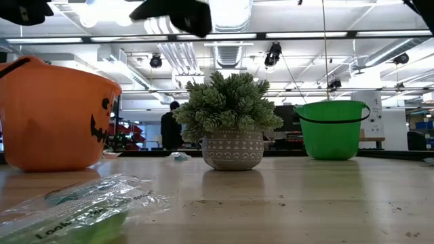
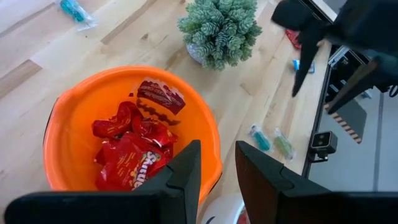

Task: Sort candy
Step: Put the blue gummy into the white bucket

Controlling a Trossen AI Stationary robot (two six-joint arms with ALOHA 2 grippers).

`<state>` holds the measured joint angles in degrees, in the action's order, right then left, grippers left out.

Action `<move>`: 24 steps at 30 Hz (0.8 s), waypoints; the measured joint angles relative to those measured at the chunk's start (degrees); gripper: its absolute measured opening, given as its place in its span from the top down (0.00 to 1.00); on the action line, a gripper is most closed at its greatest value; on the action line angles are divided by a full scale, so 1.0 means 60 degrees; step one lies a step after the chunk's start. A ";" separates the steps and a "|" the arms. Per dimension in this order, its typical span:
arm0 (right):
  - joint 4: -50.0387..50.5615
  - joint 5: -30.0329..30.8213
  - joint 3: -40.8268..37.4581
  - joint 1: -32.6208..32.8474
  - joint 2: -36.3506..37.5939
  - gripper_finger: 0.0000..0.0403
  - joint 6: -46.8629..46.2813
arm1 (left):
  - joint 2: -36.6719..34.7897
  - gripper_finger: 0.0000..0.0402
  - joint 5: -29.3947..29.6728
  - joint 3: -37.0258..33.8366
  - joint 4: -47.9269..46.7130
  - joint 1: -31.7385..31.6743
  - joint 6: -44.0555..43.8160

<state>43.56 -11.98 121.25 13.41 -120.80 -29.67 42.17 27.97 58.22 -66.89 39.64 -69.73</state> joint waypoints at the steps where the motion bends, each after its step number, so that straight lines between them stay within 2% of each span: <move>1: -0.0052 0.0004 0.0071 0.0023 -0.0117 0.45 -0.0465 | 0.0001 0.80 0.0000 0.0003 0.0000 0.0000 0.0000; 15: -0.0348 0.0114 0.0874 0.0424 -0.1444 0.46 -0.4825 | 0.0042 0.80 -0.0829 0.0000 0.0004 0.0001 0.0631; 21: -0.0326 0.1736 0.0846 0.0776 -0.1444 0.46 -0.6497 | 0.0029 0.80 -0.0834 0.0000 0.0000 0.0000 0.1208; 24: -0.0320 0.2234 0.0839 0.0920 -0.1453 0.46 -0.7144 | 0.0036 0.80 -0.0834 0.0000 0.0003 0.0000 0.1465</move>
<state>41.64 1.42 126.28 18.93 -129.52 -72.54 42.39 22.96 58.22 -66.88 39.64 -60.95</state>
